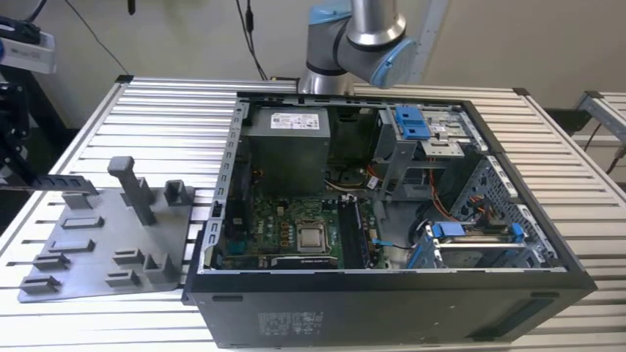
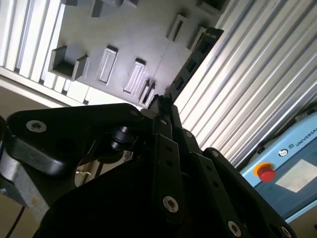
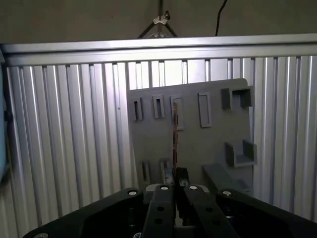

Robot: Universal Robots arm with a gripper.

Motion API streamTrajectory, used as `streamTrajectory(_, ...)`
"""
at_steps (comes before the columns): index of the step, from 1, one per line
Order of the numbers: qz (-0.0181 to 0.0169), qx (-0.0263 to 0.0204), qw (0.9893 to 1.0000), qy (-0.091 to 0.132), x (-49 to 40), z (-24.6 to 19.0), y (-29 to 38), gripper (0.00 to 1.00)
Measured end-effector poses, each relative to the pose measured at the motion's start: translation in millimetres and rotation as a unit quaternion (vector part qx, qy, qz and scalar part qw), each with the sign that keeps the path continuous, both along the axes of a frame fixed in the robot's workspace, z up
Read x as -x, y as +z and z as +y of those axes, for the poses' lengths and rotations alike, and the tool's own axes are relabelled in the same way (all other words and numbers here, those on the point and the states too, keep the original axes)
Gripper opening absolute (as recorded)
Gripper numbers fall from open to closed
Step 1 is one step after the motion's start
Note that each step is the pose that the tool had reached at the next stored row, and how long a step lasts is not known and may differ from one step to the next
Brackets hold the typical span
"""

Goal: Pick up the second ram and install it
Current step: 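Pick up the second ram and move it above second insertion slot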

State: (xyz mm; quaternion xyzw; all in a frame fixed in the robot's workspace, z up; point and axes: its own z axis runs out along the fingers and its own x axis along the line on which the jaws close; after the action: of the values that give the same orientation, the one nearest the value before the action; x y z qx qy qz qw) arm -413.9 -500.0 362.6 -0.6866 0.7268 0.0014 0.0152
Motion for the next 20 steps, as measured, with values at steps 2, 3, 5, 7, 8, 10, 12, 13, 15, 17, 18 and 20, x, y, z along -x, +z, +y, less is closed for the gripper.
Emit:
streamTrajectory(2,0.0,0.0,1.0,0.0,0.0,0.0,2.5,0.14)
streamTrajectory(3,0.0,0.0,1.0,-0.001,0.0,0.0,4.0,0.14)
streamTrajectory(5,0.0,0.0,1.0,-0.001,0.0,0.0,6.8,0.14)
streamTrajectory(7,0.0,0.0,1.0,-0.001,0.0,0.0,9.3,0.14)
streamTrajectory(8,0.0,0.0,1.0,-0.002,0.0,0.0,10.7,0.14)
streamTrajectory(10,0.0,0.0,1.0,-0.002,0.0,0.0,13.4,0.14)
streamTrajectory(12,0.0,0.0,1.0,-0.002,0.0,0.0,16.4,0.14)
streamTrajectory(13,0.0,0.0,1.0,-0.003,0.0,0.0,17.9,0.14)
streamTrajectory(15,-0.0001,0.0,1.0,-0.003,0.0,0.0,20.8,0.14)
streamTrajectory(17,-0.0001,-0.0001,1.0,-0.003,0.0,0.0,23.7,0.14)
streamTrajectory(18,0.0,0.0,1.0,-0.003,0.0,0.0,25.1,0.14)
streamTrajectory(20,-0.0001,0.0,1.0,-0.004,0.0,0.0,27.6,0.14)
